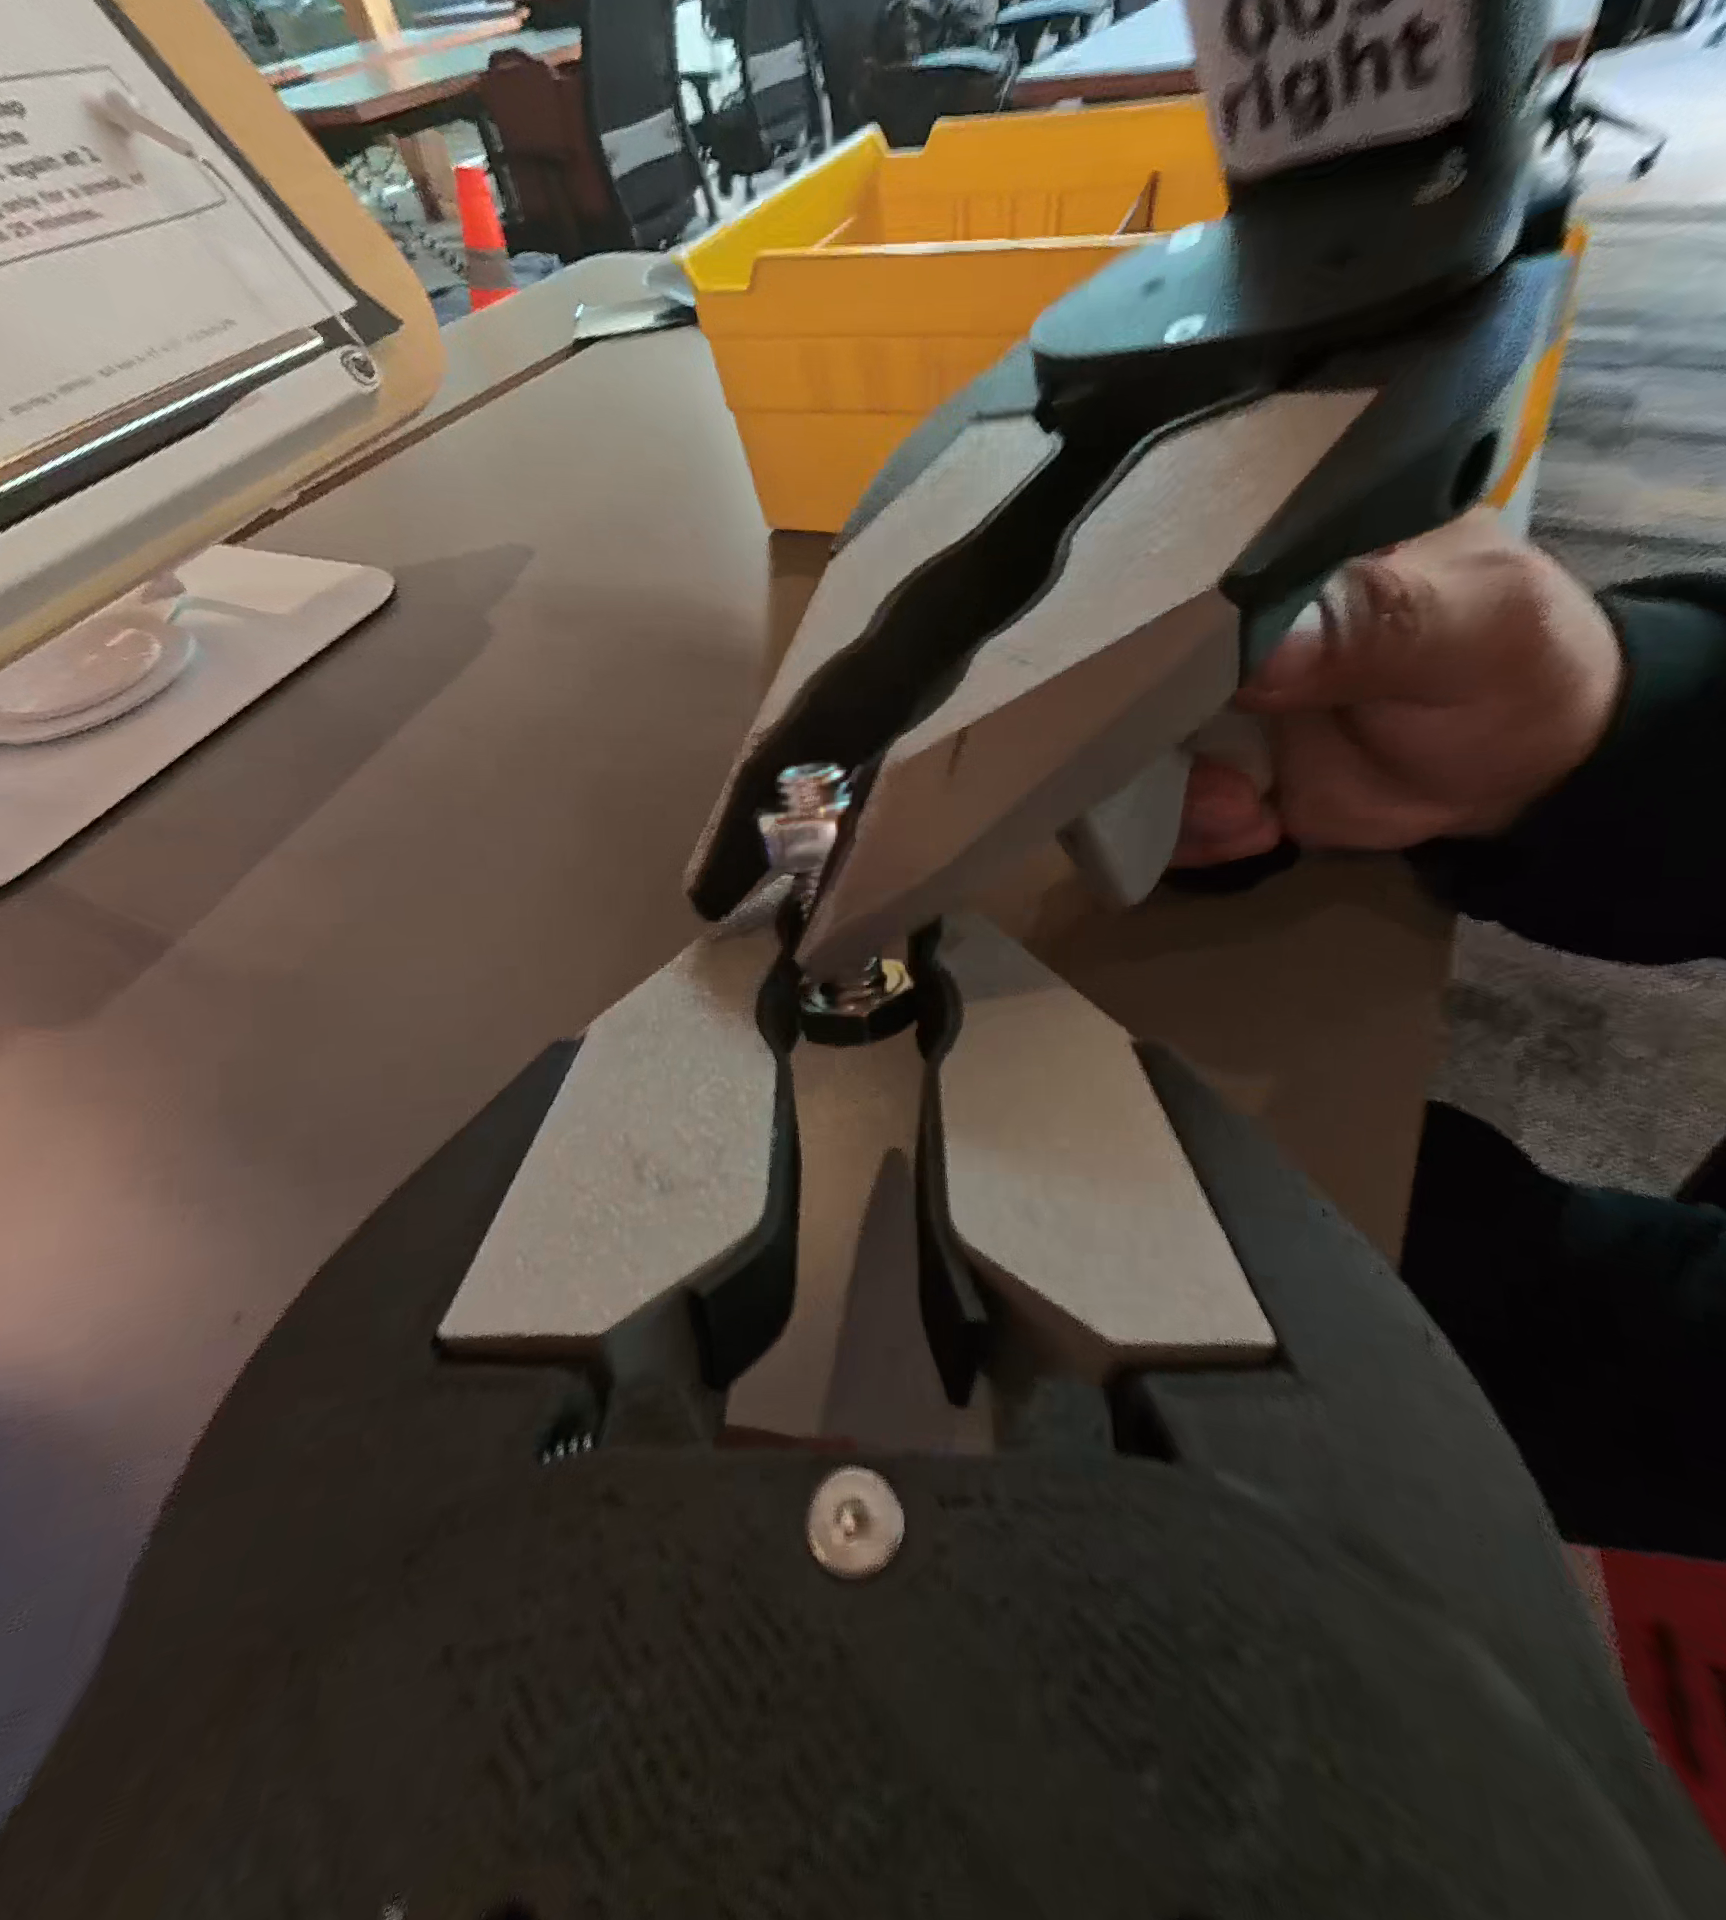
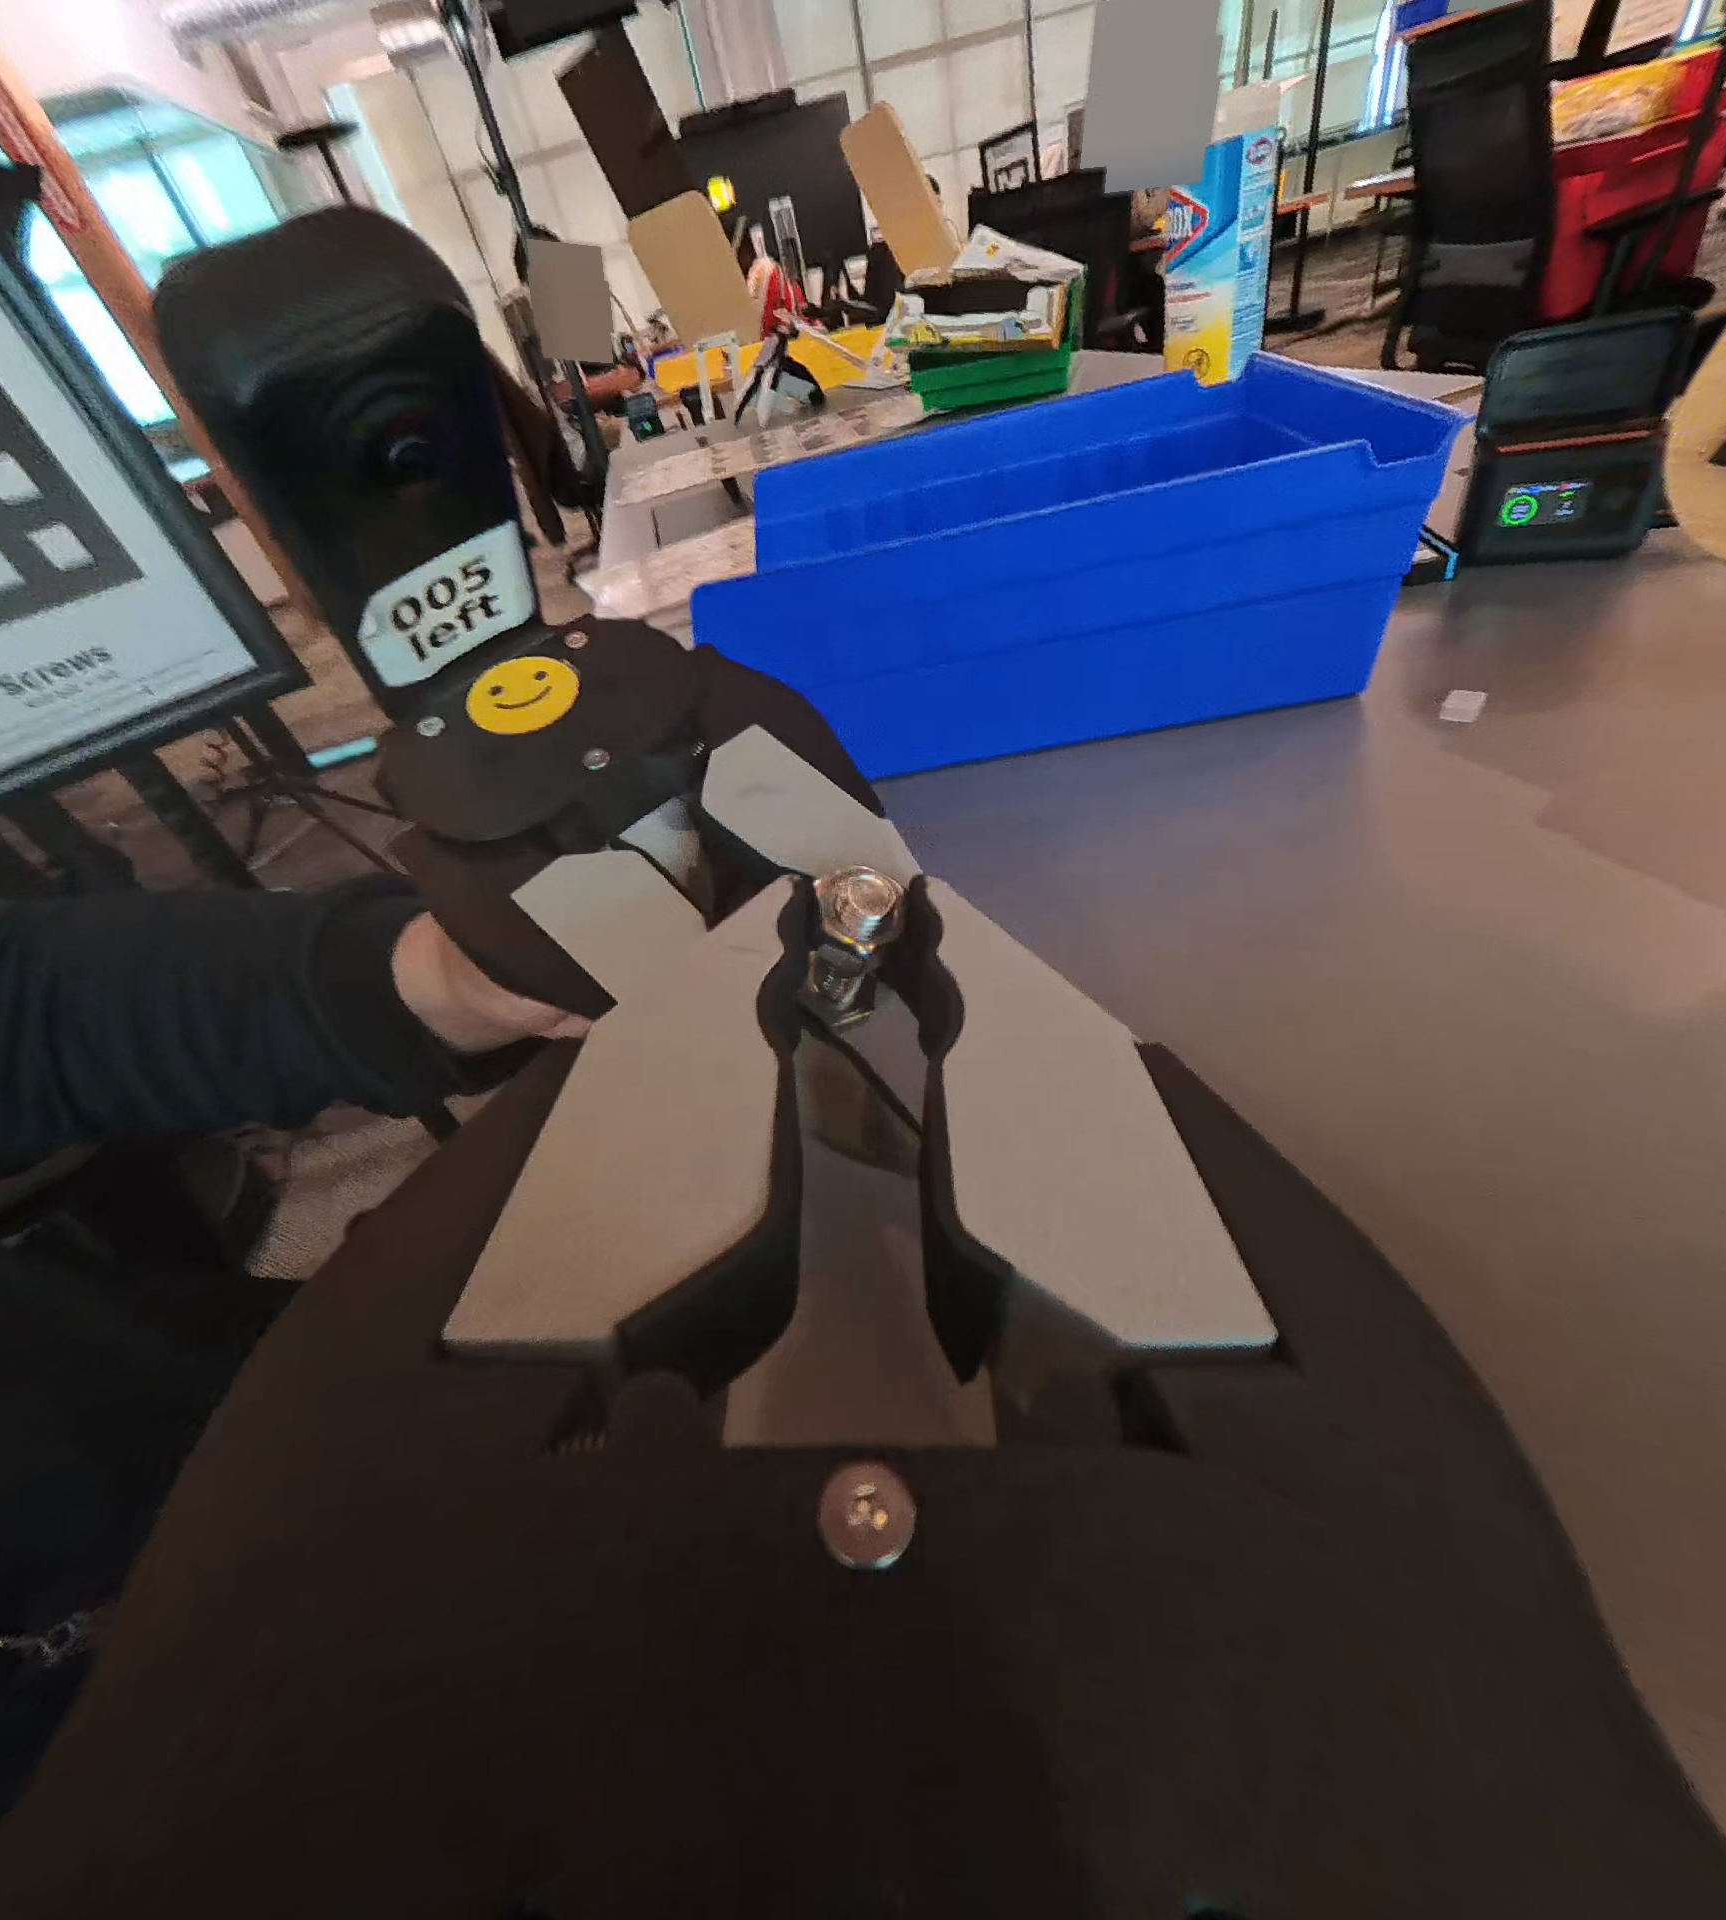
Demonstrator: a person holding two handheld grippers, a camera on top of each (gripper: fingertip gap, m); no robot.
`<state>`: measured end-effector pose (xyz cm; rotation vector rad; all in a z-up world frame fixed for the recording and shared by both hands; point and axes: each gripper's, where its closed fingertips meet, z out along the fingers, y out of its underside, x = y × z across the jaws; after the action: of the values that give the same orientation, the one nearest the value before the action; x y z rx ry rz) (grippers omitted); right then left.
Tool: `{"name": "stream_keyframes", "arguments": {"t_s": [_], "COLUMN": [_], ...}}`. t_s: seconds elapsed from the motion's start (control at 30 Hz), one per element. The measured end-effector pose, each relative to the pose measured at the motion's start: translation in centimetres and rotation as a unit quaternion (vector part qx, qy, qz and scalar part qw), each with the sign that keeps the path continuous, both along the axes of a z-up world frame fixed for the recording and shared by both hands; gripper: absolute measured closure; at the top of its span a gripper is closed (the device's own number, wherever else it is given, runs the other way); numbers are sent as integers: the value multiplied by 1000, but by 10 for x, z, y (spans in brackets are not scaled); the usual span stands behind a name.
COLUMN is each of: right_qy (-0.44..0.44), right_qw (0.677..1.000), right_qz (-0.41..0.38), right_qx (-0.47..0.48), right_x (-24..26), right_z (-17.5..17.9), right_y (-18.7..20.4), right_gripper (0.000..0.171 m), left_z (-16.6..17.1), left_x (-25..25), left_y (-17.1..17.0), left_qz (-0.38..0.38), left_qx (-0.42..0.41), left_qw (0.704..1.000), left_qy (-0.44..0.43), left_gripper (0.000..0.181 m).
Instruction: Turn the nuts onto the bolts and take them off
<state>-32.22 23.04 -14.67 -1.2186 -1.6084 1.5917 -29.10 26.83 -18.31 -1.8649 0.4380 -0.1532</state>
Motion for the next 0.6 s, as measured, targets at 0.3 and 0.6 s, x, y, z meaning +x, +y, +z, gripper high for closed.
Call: {"name": "stream_keyframes", "arguments": {"t_s": [0.3,0.6], "right_qy": [-37,-57], "right_qw": [985,980], "right_qz": [-60,-67], "right_qx": [158,178], "right_x": [-6,-2], "right_z": [-1,0], "right_y": [6,14], "right_gripper": [156,156], "left_z": [9,18], "left_x": [-3,-5], "left_y": [-2,-6], "left_qz": [-1,-12], "left_qx": [20,40], "left_qw": [999,997], "left_qy": [-29,-64], "left_gripper": [157,164]}}
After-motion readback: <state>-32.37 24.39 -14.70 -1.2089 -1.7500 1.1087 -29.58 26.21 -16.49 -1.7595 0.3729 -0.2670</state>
